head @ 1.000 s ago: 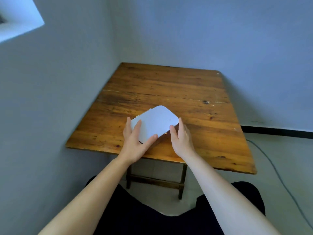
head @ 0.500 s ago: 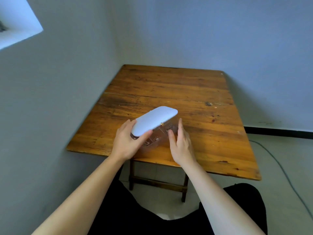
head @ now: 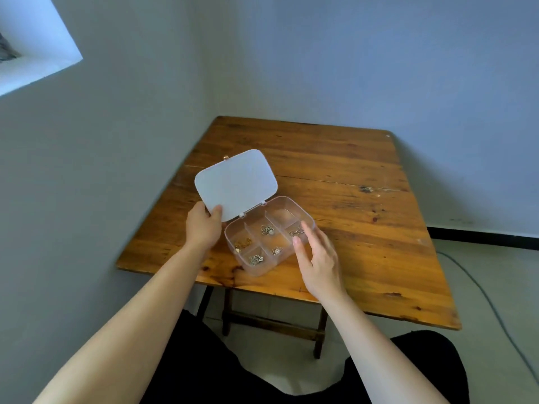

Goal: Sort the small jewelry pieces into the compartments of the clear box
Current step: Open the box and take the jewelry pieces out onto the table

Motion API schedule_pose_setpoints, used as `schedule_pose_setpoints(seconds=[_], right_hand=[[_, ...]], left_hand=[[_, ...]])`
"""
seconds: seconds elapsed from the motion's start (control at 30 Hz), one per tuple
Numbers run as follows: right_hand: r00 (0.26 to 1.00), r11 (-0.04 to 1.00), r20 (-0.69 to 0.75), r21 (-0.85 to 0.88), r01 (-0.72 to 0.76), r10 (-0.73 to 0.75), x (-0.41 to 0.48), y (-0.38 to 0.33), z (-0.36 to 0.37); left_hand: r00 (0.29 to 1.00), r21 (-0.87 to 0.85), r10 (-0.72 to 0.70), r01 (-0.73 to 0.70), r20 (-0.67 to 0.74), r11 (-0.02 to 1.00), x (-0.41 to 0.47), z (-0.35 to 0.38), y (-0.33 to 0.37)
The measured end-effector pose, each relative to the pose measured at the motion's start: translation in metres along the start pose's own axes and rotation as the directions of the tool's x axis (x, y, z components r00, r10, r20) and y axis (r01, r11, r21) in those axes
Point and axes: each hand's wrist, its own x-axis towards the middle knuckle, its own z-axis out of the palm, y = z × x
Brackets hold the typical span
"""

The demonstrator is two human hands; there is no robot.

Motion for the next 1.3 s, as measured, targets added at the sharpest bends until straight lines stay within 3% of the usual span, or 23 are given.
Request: schedule_pose_setpoints(seconds=[0.17, 0.37, 0.43, 0.53, 0.57, 0.63, 0.73, 0.8, 1.0, 1.17, 1.3], right_hand=[[1.000, 1.000, -0.005, -0.017, -0.017, 0.017, 0.001, 0.000, 0.001], [1.000, 1.000, -0.010, 0.018, -0.018, 0.018, 0.000, 0.000, -0.002], [1.000, 0.998, -0.003, 0.048, -0.029, 0.030, 0.000, -0.002, -0.005], [0.997, 0.993, 0.050, 0.099, -0.058, 0.054, 0.004, -0.002, -0.011], [0.996, 0.994, 0.064, 0.095, -0.063, 0.057, 0.007, -0.003, -0.013], [0.999, 0.999, 0.041, 0.003, -0.033, 0.033, 0.015, -0.007, -0.019], [0.997, 0.986, 0.008, -0.148, 0.077, -0.077, 0.034, -0.023, -0.028], [0.988, 0.971, 0.078, -0.188, 0.145, -0.132, 0.049, -0.038, -0.034], [0.873, 0.882, 0.455, -0.323, 0.344, -0.174, 0.080, -0.078, -0.029], [0.781, 0.768, 0.618, -0.456, 0.450, -0.090, 0.091, -0.097, -0.015], [0.799, 0.673, 0.601, -0.575, 0.466, -0.041, 0.094, -0.106, -0.004]], left_hand=[[0.941, -0.194, -0.319, 0.336, 0.114, 0.922, 0.013, 0.004, -0.008], [0.937, -0.161, -0.338, 0.348, 0.084, 0.924, 0.006, 0.002, -0.010], [0.970, -0.060, -0.242, 0.242, 0.000, 0.969, 0.001, -0.002, -0.006], [0.979, 0.246, 0.173, -0.144, -0.104, 0.959, -0.008, -0.010, -0.004], [0.949, 0.313, 0.312, -0.281, -0.052, 0.907, -0.011, -0.013, -0.002], [0.867, 0.372, 0.459, -0.497, 0.193, 0.784, -0.013, -0.017, 0.004], [0.726, 0.426, 0.382, -0.661, 0.573, 0.617, -0.012, -0.018, 0.017], [0.687, 0.477, 0.273, -0.686, 0.674, 0.549, -0.008, -0.015, 0.026], [0.656, 0.599, 0.060, -0.719, 0.752, 0.353, -0.001, -0.001, 0.046], [0.684, 0.653, 0.019, -0.704, 0.729, 0.278, -0.006, 0.009, 0.042], [0.702, 0.667, 0.066, -0.698, 0.709, 0.260, -0.007, 0.010, 0.037]])
